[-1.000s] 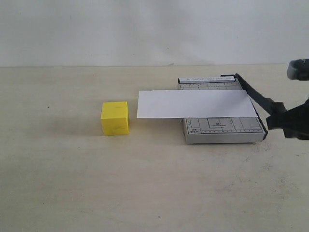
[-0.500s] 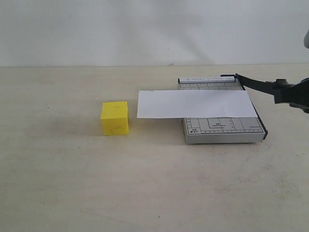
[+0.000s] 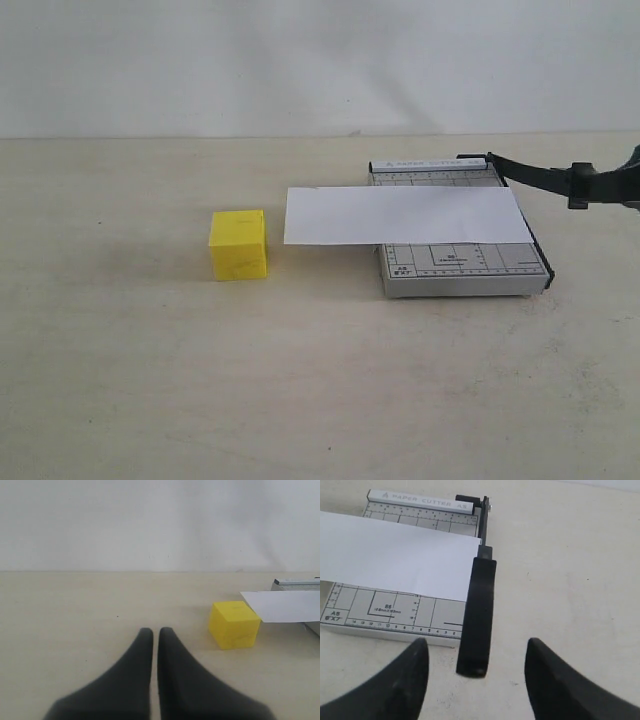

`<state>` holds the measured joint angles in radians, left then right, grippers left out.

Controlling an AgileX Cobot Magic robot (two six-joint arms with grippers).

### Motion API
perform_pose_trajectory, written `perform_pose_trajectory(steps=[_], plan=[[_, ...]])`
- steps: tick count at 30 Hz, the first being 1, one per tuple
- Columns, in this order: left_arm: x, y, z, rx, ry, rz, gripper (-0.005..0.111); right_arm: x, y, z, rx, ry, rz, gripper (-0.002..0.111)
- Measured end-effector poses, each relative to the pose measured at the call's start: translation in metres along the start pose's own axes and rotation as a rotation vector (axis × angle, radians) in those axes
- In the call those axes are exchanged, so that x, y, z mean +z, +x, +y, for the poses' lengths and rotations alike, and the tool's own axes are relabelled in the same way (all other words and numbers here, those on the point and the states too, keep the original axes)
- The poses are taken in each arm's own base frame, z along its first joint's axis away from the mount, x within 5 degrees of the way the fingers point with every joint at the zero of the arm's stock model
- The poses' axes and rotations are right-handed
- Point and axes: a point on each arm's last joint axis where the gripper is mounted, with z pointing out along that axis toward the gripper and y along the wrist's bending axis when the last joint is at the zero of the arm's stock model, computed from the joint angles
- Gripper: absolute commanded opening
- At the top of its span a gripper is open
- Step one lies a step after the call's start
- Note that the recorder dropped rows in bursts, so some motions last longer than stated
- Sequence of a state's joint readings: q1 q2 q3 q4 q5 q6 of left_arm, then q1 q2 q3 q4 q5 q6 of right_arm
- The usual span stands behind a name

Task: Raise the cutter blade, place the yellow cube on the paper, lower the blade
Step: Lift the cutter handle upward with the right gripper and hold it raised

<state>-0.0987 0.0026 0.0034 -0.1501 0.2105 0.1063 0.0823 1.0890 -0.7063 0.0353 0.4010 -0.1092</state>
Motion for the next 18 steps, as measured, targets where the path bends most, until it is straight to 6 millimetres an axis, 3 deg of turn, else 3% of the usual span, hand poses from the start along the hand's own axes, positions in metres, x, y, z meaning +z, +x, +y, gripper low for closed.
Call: perform_pose_trajectory(steps=[3, 5, 6, 7, 9, 12, 14, 16, 18], plan=[[0.000, 0.000, 0.000, 0.000, 0.000, 0.000, 0.004, -0.048, 0.007, 0.002, 0.007, -0.004, -0.017, 0.051], [0.000, 0.000, 0.000, 0.000, 0.000, 0.000, 0.004, -0.079, 0.018, 0.003, 0.049, -0.008, -0.015, 0.028], [0.000, 0.000, 0.000, 0.000, 0.000, 0.000, 0.004, -0.088, 0.023, 0.004, 0.069, -0.010, -0.005, 0.000], [0.000, 0.000, 0.000, 0.000, 0.000, 0.000, 0.004, -0.106, 0.030, 0.005, 0.088, -0.015, -0.030, 0.000], [0.000, 0.000, 0.000, 0.000, 0.000, 0.000, 0.004, -0.121, 0.046, 0.008, 0.121, -0.033, -0.103, 0.000], [0.000, 0.000, 0.000, 0.000, 0.000, 0.000, 0.004, -0.117, 0.076, 0.012, 0.187, -0.060, -0.247, 0.000], [0.000, 0.000, 0.000, -0.004, 0.000, -0.004, 0.004, -0.105, 0.094, 0.013, 0.236, -0.067, -0.433, 0.000], [0.000, -0.004, -0.001, -0.156, 0.019, -0.046, 0.004, -0.087, 0.113, 0.009, 0.270, -0.035, -0.649, 0.000], [0.000, -0.007, -0.003, -0.310, 0.041, -0.069, 0.004, -0.079, 0.121, 0.007, 0.277, -0.018, -0.717, 0.000]])
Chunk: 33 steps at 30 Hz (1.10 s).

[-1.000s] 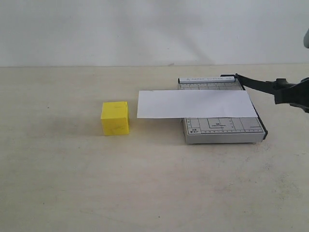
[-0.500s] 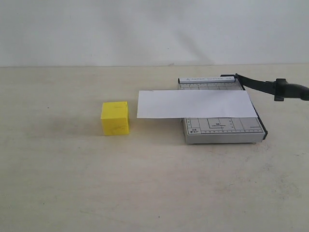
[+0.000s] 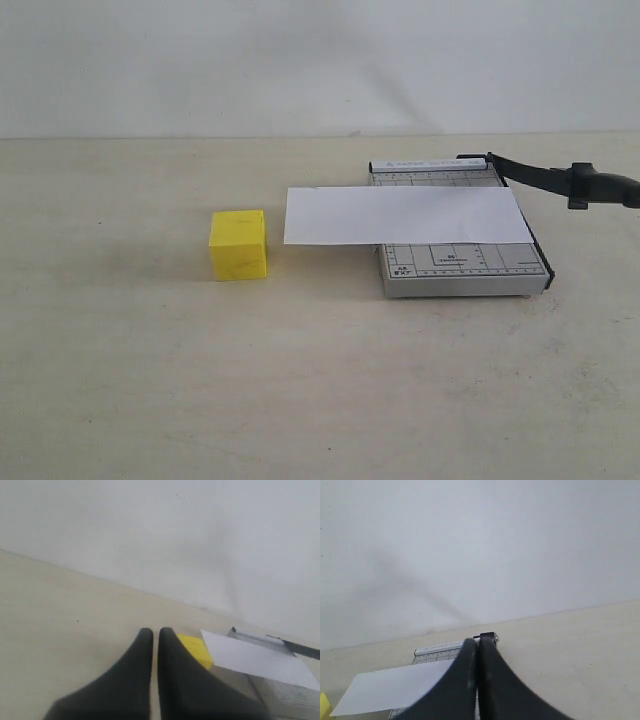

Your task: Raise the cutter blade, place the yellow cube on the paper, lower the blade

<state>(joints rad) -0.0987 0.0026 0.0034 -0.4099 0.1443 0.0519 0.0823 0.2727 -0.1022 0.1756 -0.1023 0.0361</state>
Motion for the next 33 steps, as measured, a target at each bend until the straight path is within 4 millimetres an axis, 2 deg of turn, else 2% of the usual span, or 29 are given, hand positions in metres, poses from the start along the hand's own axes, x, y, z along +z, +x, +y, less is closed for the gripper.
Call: perform_pose_trajectory(steps=[3, 4, 6, 11, 15, 16, 18, 19, 20, 22, 24, 26, 27, 28, 29, 30, 31, 32, 33], plan=[[0.000, -0.001, -0.001, -0.081, 0.010, -0.009, 0.004, 0.000, 0.011, -0.001, 0.000, 0.006, 0.080, 0.000], [0.000, -0.002, -0.001, -0.091, 0.010, -0.027, 0.004, -0.001, 0.019, -0.002, 0.003, 0.009, 0.167, 0.000], [-0.001, -0.010, 0.000, -0.093, 0.003, -0.107, 0.004, -0.003, 0.029, -0.003, 0.032, 0.018, 0.232, 0.000], [-0.004, -0.026, 0.002, -0.125, -0.010, -0.286, 0.004, -0.004, 0.042, -0.006, 0.055, 0.030, 0.253, 0.000], [-0.006, -0.035, -0.002, -0.107, 0.005, -0.313, 0.004, -0.005, 0.049, -0.008, 0.077, 0.038, 0.280, 0.000], [-0.008, -0.041, -0.005, -0.079, 0.014, -0.326, 0.004, -0.006, 0.050, -0.008, 0.080, 0.040, 0.295, 0.000], [-0.017, -0.067, -0.017, 0.047, 0.038, -0.389, 0.004, -0.006, 0.055, -0.008, 0.105, 0.050, 0.344, 0.000], [-0.019, -0.084, -0.025, 0.133, 0.038, -0.399, 0.004, -0.006, 0.057, -0.008, 0.112, 0.055, 0.361, 0.000], [-0.017, -0.093, -0.028, 0.175, 0.033, -0.385, 0.004, -0.006, 0.058, -0.009, 0.114, 0.057, 0.370, 0.000], [0.000, -0.114, -0.036, 0.290, 0.002, -0.291, 0.004, -0.005, 0.059, -0.009, 0.117, 0.062, 0.383, 0.000], [0.028, -0.129, -0.041, 0.392, -0.016, -0.197, 0.004, -0.004, 0.060, -0.009, 0.120, 0.064, 0.390, 0.000], [0.072, -0.143, -0.055, 0.474, 0.041, -0.131, 0.004, -0.004, 0.060, -0.009, 0.121, 0.065, 0.392, 0.000], [0.084, -0.145, -0.060, 0.481, 0.070, -0.119, 0.004, -0.004, 0.060, -0.009, 0.121, 0.065, 0.392, 0.000], [0.105, -0.143, -0.071, 0.483, 0.128, -0.087, 0.004, -0.004, 0.060, -0.009, 0.121, 0.065, 0.392, 0.000], [0.118, -0.139, -0.078, 0.481, 0.162, -0.063, 0.004, -0.004, 0.060, -0.009, 0.121, 0.065, 0.392, 0.000], [0.144, -0.126, -0.092, 0.482, 0.225, -0.011, 0.004, -0.004, 0.060, -0.009, 0.121, 0.065, 0.392, 0.000], [0.157, -0.116, -0.100, 0.483, 0.259, 0.016, 0.004, -0.004, 0.060, -0.009, 0.121, 0.065, 0.392, 0.000], [0.178, -0.096, -0.115, 0.486, 0.320, 0.066, 0.004, -0.004, 0.060, -0.009, 0.121, 0.065, 0.392, 0.000], [0.189, -0.085, -0.123, 0.488, 0.349, 0.087, 0.004, -0.004, 0.060, -0.009, 0.124, 0.066, 0.392, 0.000]])
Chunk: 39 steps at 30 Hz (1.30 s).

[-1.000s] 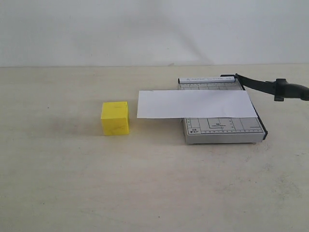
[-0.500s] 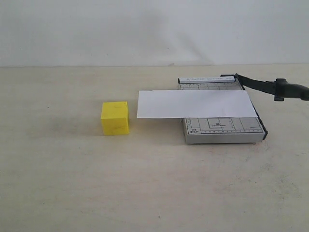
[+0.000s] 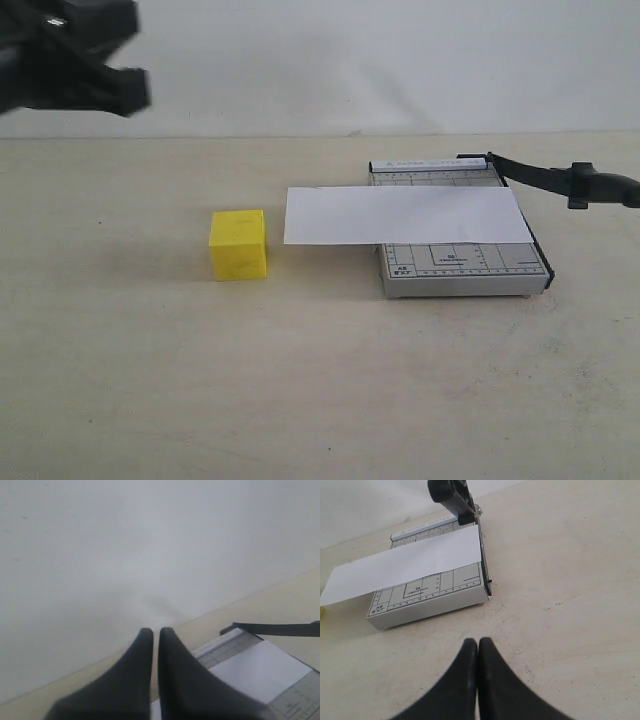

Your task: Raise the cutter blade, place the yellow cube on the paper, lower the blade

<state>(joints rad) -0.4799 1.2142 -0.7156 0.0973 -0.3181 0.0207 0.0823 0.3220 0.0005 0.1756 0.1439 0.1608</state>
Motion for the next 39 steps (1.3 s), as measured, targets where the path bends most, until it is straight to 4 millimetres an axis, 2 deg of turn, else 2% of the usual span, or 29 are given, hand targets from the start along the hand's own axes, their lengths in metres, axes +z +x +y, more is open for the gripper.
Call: perform_pose_trajectory(steps=[1, 7, 9, 11, 14, 17, 20, 27, 33, 39], plan=[[0.024, 0.009, -0.014, -0.020, 0.045, 0.010, 0.004, 0.000, 0.000, 0.000, 0.000, 0.000, 0.000, 0.000], [0.097, 0.032, -0.052, -0.277, 0.028, 0.003, 0.004, 0.000, 0.000, 0.000, 0.015, 0.000, 0.000, 0.000], [0.119, 0.040, -0.063, -0.315, 0.023, 0.017, 0.004, 0.000, 0.000, 0.000, 0.017, 0.000, 0.000, 0.000], [0.139, 0.050, -0.077, -0.275, 0.044, 0.050, 0.004, 0.000, 0.000, 0.000, 0.019, 0.000, 0.000, 0.000], [0.168, 0.069, -0.104, -0.063, 0.119, 0.145, 0.004, 0.000, 0.000, 0.000, 0.019, 0.000, 0.000, 0.000], [0.190, 0.087, -0.125, 0.033, 0.175, 0.220, 0.004, 0.000, 0.000, 0.000, 0.019, 0.000, 0.000, 0.000], [0.204, 0.100, -0.139, 0.037, 0.200, 0.254, 0.004, 0.000, 0.000, 0.000, 0.021, 0.000, 0.000, 0.000], [0.225, 0.116, -0.158, 0.031, 0.222, 0.260, 0.004, 0.000, 0.000, 0.000, 0.023, 0.000, 0.000, 0.000], [0.234, 0.144, -0.164, 0.040, 0.235, 0.319, 0.004, 0.000, 0.000, 0.000, 0.023, 0.000, 0.000, 0.000], [0.245, 0.159, -0.171, 0.054, 0.258, 0.361, 0.004, 0.000, 0.000, 0.000, 0.023, 0.000, 0.000, 0.000]])
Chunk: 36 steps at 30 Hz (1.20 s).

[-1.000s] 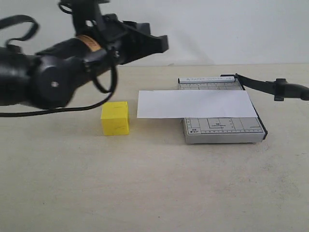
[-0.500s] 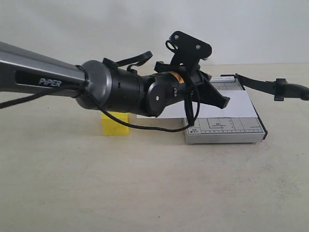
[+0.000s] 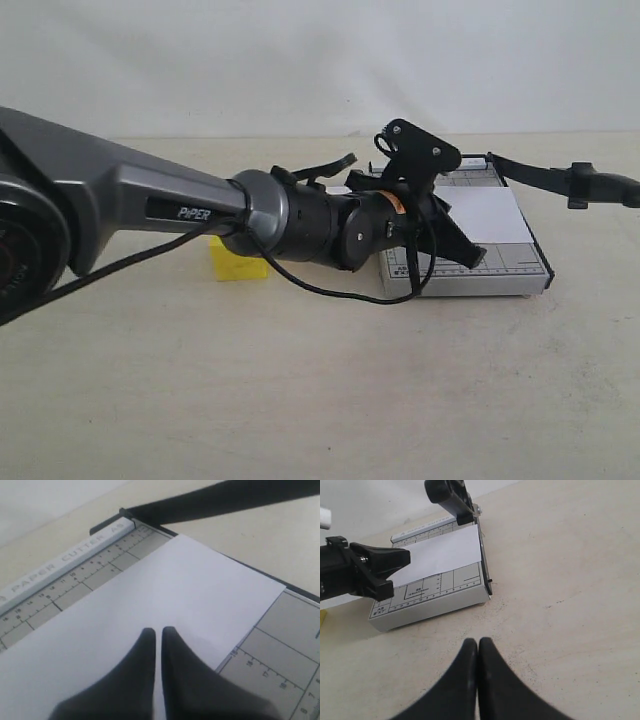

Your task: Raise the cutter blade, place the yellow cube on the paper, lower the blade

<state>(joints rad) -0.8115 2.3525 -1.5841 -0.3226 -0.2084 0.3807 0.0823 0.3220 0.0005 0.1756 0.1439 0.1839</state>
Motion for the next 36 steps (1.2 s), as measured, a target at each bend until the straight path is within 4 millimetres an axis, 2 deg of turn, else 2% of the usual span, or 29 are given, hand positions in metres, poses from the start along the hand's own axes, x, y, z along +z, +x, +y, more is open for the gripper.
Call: perform_pose_trajectory(steps=[8, 18, 26, 36], plan=[[0.020, 0.007, -0.010, 0.009, 0.037, 0.042, 0.004, 0.000, 0.000, 0.000, 0.002, 0.000, 0.000, 0.000], [0.037, 0.002, -0.046, 0.050, 0.091, -0.008, 0.004, 0.000, 0.000, 0.000, 0.002, 0.000, 0.000, 0.000], [0.047, 0.003, -0.048, 0.051, 0.089, -0.032, 0.004, 0.000, 0.000, 0.000, 0.002, 0.000, 0.000, 0.000], [0.049, 0.000, -0.047, 0.096, 0.067, -0.112, 0.004, 0.000, 0.000, 0.000, 0.002, 0.000, 0.000, 0.000]])
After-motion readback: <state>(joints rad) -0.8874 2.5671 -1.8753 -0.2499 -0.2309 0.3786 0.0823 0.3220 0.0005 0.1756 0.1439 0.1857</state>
